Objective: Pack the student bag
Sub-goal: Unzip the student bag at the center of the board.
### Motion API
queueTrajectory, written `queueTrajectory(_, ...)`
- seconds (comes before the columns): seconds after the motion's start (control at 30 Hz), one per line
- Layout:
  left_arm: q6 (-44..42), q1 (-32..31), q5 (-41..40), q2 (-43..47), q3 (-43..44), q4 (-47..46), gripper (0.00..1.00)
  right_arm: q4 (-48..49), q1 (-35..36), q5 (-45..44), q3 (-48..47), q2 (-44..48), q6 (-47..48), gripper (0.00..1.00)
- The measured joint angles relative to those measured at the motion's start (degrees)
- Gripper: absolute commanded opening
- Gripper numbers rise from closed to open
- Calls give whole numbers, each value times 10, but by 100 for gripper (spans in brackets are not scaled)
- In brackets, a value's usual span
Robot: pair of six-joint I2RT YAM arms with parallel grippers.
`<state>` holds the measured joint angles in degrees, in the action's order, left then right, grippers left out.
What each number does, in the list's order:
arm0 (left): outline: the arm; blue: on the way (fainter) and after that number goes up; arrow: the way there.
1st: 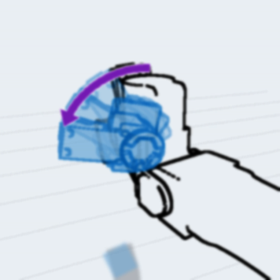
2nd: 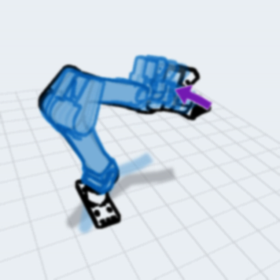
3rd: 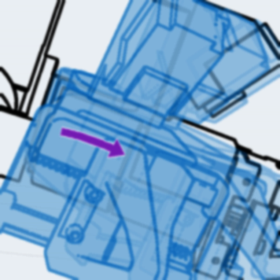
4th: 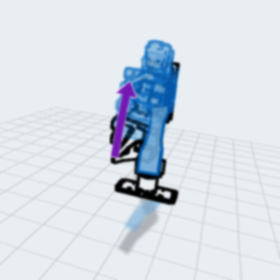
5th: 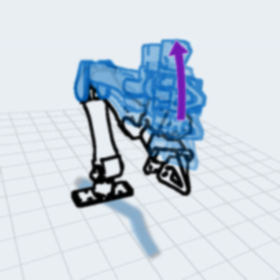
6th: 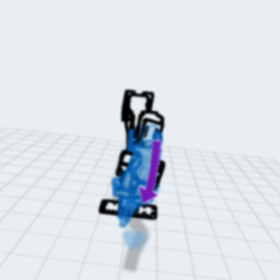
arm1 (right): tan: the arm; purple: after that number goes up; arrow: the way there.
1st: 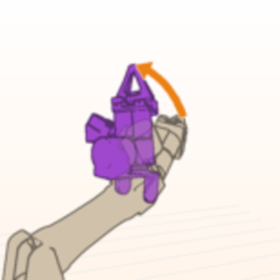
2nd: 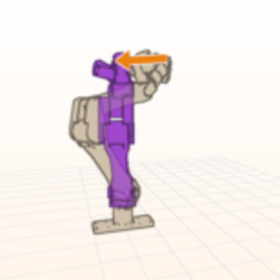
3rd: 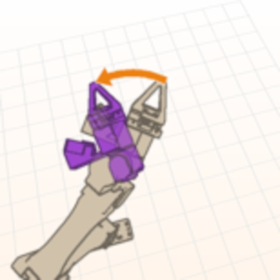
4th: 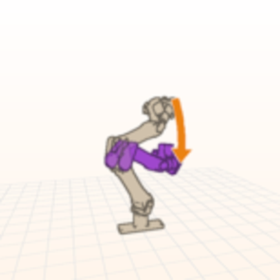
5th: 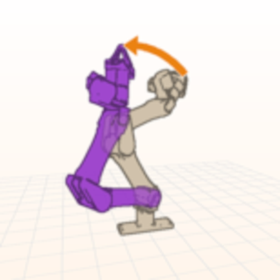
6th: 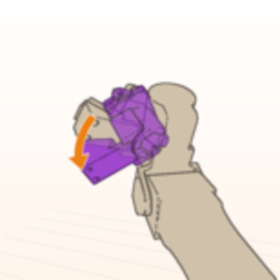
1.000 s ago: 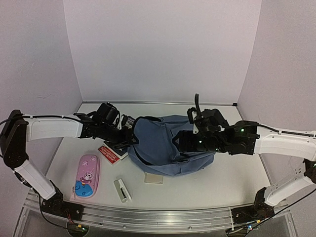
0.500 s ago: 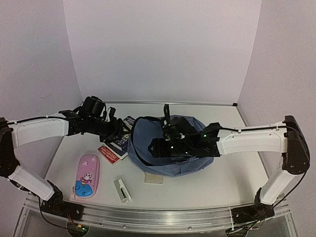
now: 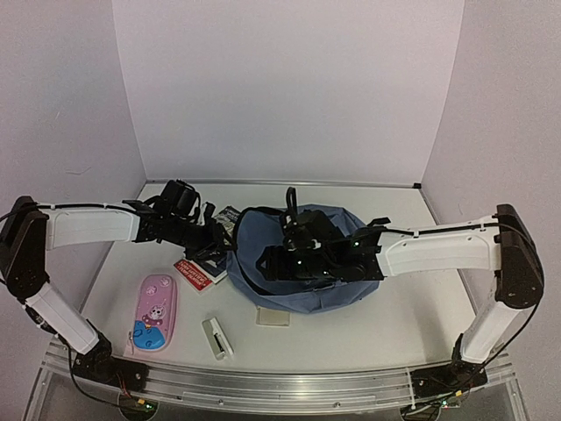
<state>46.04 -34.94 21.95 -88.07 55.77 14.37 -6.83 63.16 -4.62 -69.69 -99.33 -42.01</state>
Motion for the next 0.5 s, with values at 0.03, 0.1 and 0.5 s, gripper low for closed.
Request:
queueTrajectory(0.03, 1, 0, 0, 0, 0, -4, 34, 0, 0, 0, 0, 0, -1, 68)
queueTrajectory(0.1, 3, 0, 0, 0, 0, -10, 28, 1, 0, 0, 0, 0, -1, 68)
queueTrajectory(0.5, 3, 0, -10, -1, -7, -10, 10, 4, 2, 11, -1, -16, 1, 68)
